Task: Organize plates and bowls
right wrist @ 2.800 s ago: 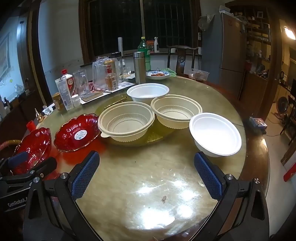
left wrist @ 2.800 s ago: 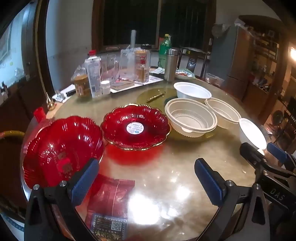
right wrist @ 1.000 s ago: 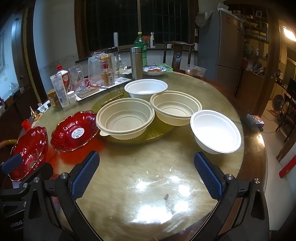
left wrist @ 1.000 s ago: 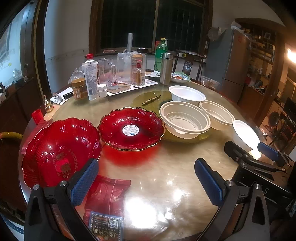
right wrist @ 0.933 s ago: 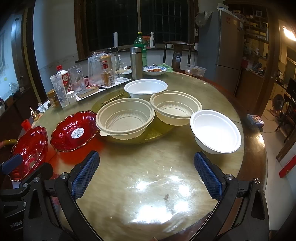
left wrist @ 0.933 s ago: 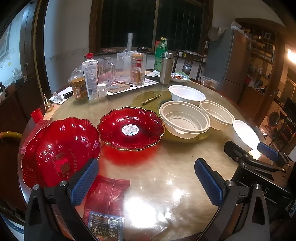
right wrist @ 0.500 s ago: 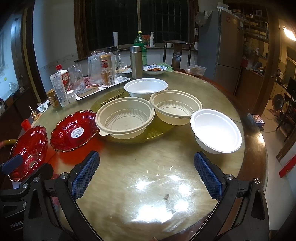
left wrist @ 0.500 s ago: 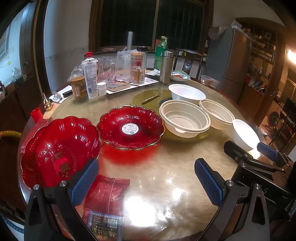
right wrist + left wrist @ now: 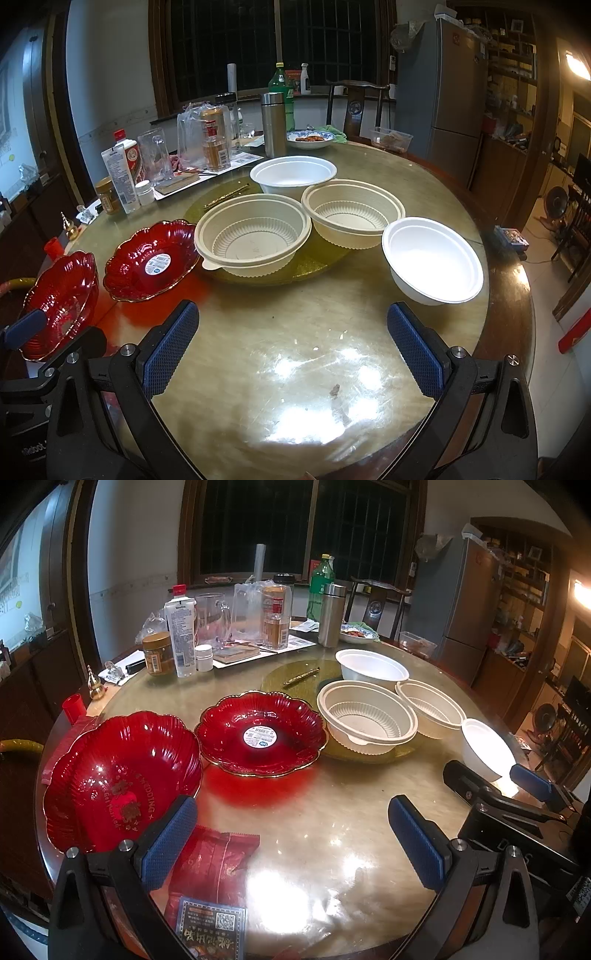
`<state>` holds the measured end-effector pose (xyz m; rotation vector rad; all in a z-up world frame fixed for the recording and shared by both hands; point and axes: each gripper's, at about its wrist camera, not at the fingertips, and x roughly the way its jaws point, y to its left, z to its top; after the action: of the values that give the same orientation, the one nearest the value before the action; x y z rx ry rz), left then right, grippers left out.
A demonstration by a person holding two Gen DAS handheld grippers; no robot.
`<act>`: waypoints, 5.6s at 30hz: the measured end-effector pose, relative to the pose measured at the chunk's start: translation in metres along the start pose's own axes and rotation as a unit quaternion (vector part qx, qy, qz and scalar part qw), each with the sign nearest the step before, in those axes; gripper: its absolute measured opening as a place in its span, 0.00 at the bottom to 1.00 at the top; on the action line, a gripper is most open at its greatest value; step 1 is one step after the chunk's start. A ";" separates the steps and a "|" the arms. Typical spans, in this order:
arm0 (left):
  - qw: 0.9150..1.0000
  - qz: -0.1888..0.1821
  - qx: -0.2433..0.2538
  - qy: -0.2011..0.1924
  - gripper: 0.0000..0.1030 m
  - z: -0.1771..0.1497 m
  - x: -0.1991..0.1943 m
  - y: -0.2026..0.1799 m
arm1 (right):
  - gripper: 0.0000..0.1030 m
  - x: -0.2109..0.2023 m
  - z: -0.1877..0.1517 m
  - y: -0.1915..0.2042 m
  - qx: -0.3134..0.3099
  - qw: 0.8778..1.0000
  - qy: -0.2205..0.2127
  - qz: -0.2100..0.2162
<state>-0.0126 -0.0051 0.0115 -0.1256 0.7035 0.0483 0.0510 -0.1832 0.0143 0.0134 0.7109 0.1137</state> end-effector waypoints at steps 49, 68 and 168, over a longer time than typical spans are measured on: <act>0.962 0.046 -0.253 0.095 0.60 -0.021 0.036 0.242 | 0.67 0.113 -0.006 0.175 0.151 0.862 0.266 0.404; 0.966 0.113 -0.219 0.081 0.16 -0.013 0.029 0.234 | 0.15 0.127 -0.012 0.190 0.085 0.896 0.260 0.350; 0.962 0.025 -0.070 0.263 0.16 0.112 0.209 0.100 | 0.13 0.178 -0.004 0.049 0.282 0.878 0.233 0.308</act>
<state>0.2103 0.1092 -0.0494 -0.2617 1.2352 0.1168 0.1777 -0.1153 -0.1019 0.8031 1.1871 0.5308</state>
